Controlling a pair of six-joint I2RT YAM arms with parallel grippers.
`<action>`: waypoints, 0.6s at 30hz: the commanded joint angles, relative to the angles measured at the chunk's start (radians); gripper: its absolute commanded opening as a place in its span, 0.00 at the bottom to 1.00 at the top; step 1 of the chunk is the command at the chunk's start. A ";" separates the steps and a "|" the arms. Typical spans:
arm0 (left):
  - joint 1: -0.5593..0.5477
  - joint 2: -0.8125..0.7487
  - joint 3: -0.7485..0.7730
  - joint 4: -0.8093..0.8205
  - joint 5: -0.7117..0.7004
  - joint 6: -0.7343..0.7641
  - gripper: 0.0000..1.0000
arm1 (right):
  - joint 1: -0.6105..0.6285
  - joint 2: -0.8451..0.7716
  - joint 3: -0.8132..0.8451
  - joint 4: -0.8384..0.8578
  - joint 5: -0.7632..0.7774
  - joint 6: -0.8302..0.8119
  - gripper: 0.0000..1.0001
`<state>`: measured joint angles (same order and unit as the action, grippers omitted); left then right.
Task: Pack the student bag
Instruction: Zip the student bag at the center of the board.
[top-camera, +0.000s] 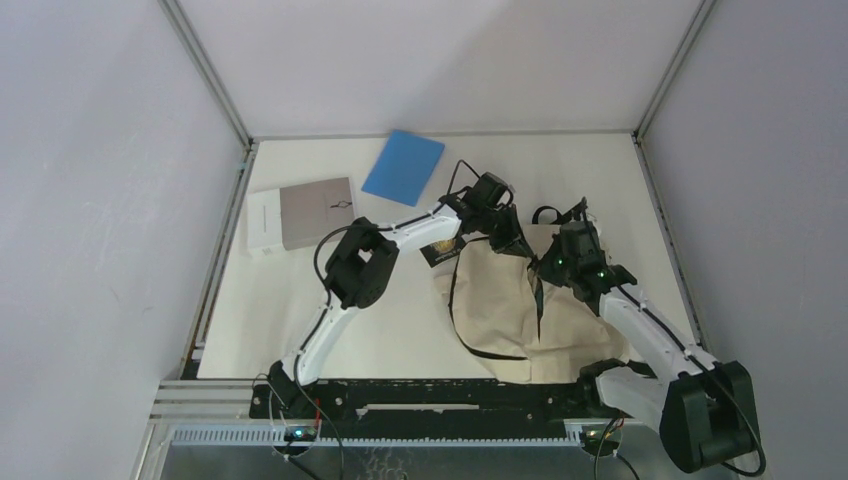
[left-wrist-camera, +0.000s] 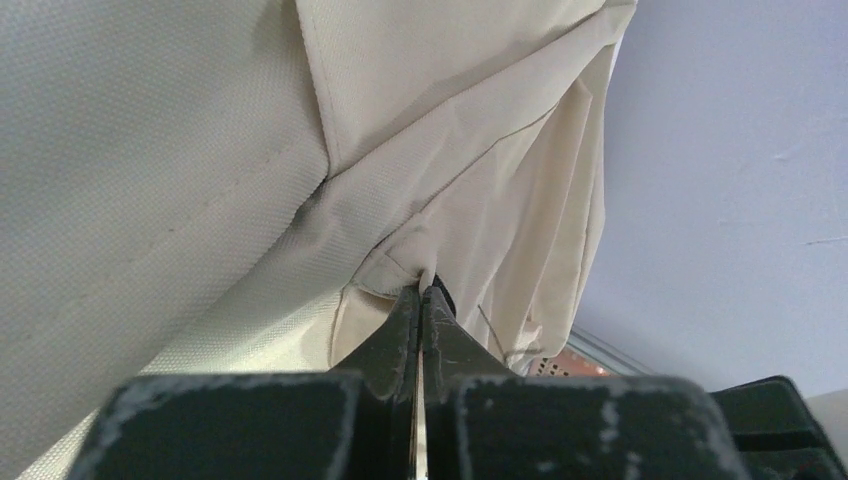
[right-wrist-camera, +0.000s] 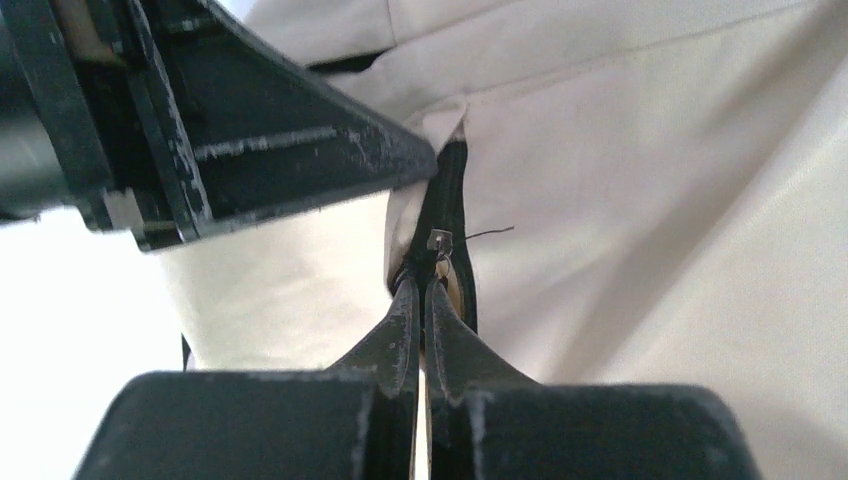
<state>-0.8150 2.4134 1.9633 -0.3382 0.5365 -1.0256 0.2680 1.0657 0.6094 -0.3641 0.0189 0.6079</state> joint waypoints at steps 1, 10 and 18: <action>0.020 -0.069 -0.016 0.097 -0.067 -0.041 0.00 | 0.046 -0.079 -0.028 -0.110 -0.028 0.013 0.00; 0.049 -0.064 0.008 0.105 -0.090 -0.074 0.00 | 0.074 -0.205 -0.082 -0.222 -0.019 0.064 0.00; 0.069 -0.031 0.054 0.099 -0.135 -0.118 0.00 | 0.134 -0.307 -0.118 -0.308 -0.038 0.143 0.00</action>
<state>-0.7856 2.4134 1.9606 -0.3077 0.4751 -1.1027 0.3702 0.8074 0.5186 -0.5926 0.0143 0.6868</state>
